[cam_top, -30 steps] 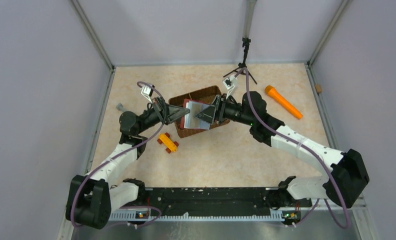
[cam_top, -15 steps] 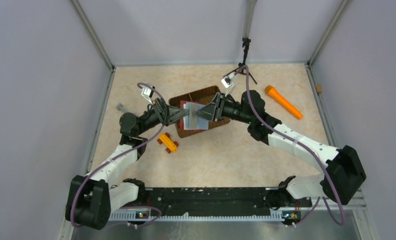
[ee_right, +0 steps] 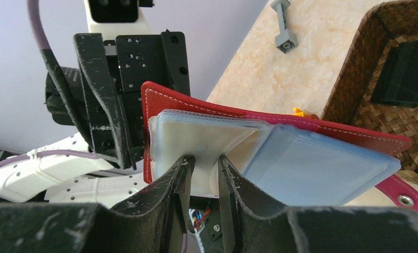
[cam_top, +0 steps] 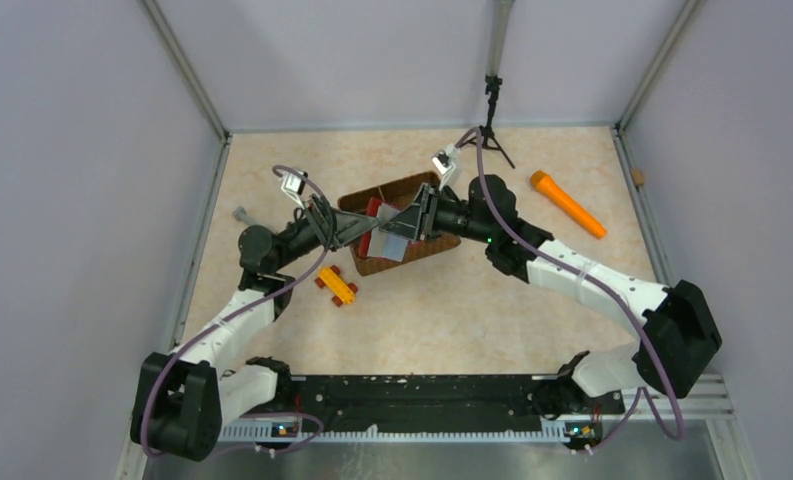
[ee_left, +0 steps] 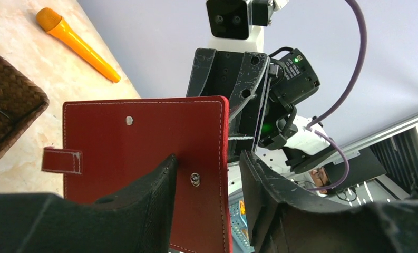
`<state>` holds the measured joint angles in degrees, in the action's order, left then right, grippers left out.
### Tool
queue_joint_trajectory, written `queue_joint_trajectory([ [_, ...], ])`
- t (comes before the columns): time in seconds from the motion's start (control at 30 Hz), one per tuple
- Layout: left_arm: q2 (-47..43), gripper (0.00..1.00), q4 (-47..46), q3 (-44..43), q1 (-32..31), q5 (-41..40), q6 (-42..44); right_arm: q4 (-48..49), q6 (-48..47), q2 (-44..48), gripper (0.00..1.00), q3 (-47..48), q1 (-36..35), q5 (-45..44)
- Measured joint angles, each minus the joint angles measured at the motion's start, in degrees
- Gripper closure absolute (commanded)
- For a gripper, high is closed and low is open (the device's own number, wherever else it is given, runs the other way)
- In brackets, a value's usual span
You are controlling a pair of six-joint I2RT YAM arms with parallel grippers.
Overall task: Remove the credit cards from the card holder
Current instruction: Remove the credit card from the card holder.
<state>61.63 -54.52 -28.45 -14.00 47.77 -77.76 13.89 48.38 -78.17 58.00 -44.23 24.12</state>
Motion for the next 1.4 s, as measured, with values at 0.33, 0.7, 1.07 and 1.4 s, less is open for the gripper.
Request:
queue_joint_trajectory([
  [0.33,-0.09,0.77,3.17,-0.02,-0.31,-1.03,1.73,-3.89,-1.73,-0.35,0.72,1.57,-0.63,-1.95],
  [0.7,-3.10,1.00,12.20,-1.42,-0.42,-2.78,7.39,-10.10,-4.24,-0.87,0.68,4.59,-1.49,-4.31],
  [1.07,-5.29,1.00,18.34,-0.20,-1.95,-6.27,9.29,-13.18,-5.75,-0.33,0.62,3.45,-2.49,-8.07],
  [1.4,-5.09,1.00,16.98,1.57,-3.13,-6.21,8.00,-14.16,-5.99,4.87,0.51,-2.16,-2.58,-15.10],
])
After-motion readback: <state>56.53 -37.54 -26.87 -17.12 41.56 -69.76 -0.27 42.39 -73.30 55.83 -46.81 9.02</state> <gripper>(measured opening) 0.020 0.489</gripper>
